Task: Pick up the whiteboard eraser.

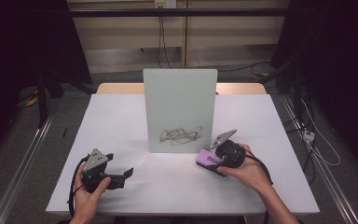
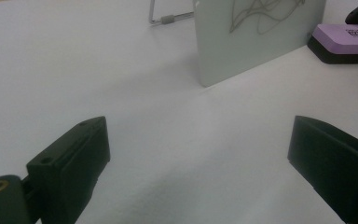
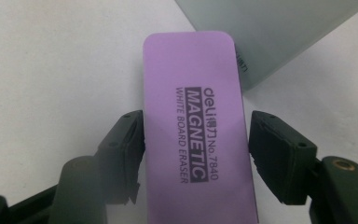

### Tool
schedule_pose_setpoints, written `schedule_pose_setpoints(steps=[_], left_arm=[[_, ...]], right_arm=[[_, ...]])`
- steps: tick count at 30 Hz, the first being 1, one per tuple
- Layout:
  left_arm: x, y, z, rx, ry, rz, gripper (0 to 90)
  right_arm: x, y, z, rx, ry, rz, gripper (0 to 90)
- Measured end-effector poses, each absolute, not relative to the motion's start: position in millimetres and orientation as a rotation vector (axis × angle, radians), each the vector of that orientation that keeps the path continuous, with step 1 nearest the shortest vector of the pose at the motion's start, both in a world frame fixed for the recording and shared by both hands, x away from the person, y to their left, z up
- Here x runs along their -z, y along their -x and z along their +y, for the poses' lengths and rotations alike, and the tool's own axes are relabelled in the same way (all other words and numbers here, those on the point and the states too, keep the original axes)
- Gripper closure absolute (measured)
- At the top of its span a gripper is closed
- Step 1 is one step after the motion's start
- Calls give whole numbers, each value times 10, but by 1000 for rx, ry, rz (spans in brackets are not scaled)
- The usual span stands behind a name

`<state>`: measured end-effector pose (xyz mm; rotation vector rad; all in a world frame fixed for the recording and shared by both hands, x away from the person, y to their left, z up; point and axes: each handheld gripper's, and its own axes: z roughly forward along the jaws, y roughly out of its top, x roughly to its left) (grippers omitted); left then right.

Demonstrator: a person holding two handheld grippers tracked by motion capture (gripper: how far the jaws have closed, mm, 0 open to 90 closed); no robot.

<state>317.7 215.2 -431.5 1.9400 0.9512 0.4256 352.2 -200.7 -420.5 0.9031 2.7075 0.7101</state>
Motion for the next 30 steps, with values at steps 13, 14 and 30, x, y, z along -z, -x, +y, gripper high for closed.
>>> schedule_pose_setpoints(steps=[13,14,30], left_arm=[[4323,-3180,2136,-421,-1955,949,57],[4324,-3182,2137,-418,-1958,953,57],[4328,-3183,2150,-418,-1952,965,57]], right_arm=[[4209,-3546,-1953,-653,-863,2744,403],[4210,-3547,-1947,-646,-868,2745,406],[4108,-3483,-1921,-665,-838,2701,412]])
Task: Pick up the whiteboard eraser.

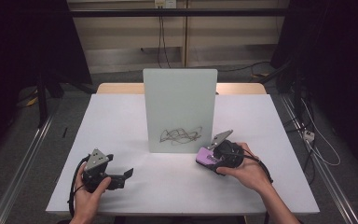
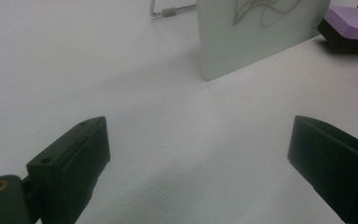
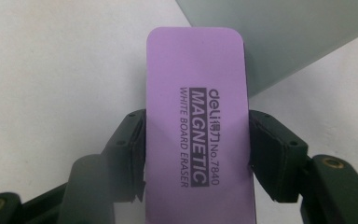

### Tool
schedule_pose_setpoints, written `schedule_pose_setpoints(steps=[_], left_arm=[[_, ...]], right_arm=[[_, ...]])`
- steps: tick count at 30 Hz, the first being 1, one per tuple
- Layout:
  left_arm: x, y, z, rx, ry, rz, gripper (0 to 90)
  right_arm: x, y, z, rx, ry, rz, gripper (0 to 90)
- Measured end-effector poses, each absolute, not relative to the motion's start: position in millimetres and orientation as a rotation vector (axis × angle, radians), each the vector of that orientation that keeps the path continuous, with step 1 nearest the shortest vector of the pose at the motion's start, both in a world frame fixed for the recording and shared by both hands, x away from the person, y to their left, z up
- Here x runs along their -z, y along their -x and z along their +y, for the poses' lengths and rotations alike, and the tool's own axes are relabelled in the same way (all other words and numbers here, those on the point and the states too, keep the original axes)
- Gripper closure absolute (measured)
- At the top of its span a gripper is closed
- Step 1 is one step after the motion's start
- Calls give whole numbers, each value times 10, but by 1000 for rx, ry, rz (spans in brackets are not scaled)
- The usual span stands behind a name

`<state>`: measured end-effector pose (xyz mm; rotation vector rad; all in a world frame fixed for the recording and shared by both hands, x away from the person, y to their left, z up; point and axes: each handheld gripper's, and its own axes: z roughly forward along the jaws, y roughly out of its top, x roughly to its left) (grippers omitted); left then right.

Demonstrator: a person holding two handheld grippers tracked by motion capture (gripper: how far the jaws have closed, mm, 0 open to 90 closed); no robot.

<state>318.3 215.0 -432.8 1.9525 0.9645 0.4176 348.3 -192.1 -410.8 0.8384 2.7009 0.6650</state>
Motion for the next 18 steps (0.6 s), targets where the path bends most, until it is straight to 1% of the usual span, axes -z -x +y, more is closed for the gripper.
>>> schedule_pose_setpoints(steps=[18], left_arm=[[4323,-3183,2165,-419,-1955,969,57]], right_arm=[[4097,-3385,-1976,-883,-877,2599,413]])
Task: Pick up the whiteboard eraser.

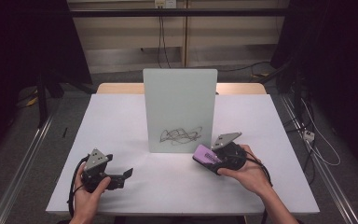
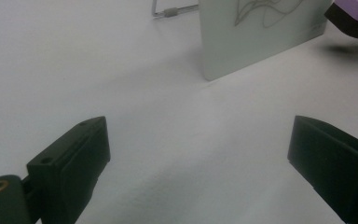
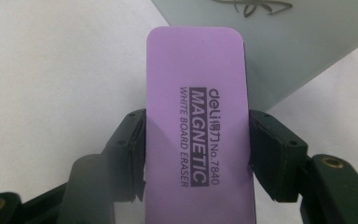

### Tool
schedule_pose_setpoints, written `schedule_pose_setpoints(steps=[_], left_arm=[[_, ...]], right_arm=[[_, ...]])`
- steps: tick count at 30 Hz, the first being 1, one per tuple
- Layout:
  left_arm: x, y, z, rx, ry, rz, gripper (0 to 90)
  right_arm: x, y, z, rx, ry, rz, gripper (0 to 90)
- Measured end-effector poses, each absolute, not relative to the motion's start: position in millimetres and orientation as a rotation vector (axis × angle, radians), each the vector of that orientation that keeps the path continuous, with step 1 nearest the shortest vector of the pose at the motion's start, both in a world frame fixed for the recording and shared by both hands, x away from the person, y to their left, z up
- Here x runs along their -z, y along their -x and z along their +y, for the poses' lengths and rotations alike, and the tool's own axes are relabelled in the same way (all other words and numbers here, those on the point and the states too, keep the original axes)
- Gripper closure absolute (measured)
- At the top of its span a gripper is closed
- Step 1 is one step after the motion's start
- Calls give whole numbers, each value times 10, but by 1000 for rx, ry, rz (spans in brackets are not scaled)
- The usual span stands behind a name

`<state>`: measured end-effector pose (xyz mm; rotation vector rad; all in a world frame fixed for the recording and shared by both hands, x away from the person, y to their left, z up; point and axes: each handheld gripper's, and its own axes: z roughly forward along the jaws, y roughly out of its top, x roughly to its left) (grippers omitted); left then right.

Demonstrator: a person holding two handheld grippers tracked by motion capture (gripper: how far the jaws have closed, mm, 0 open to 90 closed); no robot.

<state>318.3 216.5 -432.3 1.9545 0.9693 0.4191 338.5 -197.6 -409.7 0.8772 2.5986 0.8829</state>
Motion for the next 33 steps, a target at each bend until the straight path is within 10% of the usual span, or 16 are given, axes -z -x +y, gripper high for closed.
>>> schedule_pose_setpoints(steps=[33], left_arm=[[4341,-3210,2164,-399,-1950,972,57]], right_arm=[[3992,-3307,-2050,-1150,-869,2374,413]])
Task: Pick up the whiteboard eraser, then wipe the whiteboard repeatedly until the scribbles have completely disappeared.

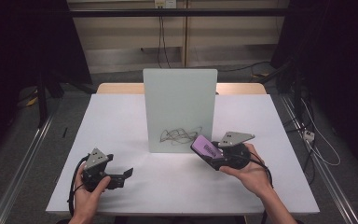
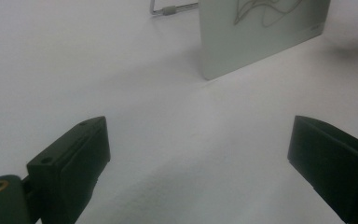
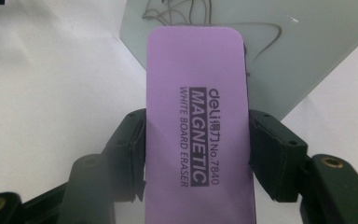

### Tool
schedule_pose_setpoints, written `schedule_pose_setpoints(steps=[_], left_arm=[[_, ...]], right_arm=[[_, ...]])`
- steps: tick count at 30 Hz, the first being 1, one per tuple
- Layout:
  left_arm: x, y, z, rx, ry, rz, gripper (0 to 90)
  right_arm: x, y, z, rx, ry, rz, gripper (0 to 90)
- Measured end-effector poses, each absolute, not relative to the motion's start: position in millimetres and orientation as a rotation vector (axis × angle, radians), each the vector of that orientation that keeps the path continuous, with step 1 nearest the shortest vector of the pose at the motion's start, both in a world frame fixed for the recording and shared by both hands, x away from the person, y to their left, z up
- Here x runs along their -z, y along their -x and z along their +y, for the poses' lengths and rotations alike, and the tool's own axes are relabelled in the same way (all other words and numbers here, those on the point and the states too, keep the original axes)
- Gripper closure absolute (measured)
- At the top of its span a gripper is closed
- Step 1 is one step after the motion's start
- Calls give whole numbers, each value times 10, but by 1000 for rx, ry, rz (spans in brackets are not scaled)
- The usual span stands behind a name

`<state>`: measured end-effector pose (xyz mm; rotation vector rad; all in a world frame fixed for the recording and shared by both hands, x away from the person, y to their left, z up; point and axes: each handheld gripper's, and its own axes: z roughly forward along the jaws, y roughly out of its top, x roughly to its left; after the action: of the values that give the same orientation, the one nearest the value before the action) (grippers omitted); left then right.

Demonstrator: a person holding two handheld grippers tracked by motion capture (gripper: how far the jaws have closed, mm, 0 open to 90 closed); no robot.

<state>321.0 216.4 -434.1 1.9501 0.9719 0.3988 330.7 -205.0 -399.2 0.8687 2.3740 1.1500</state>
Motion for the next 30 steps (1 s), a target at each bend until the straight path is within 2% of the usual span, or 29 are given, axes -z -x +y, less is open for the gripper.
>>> schedule_pose_setpoints(steps=[18,30], left_arm=[[4337,-3191,2177,-431,-1939,1002,57],[4359,-3200,2203,-406,-1934,1018,56]], right_arm=[[3873,-3289,-2113,-1217,-859,2234,413],[3833,-3283,-2085,-1211,-845,2179,413]])
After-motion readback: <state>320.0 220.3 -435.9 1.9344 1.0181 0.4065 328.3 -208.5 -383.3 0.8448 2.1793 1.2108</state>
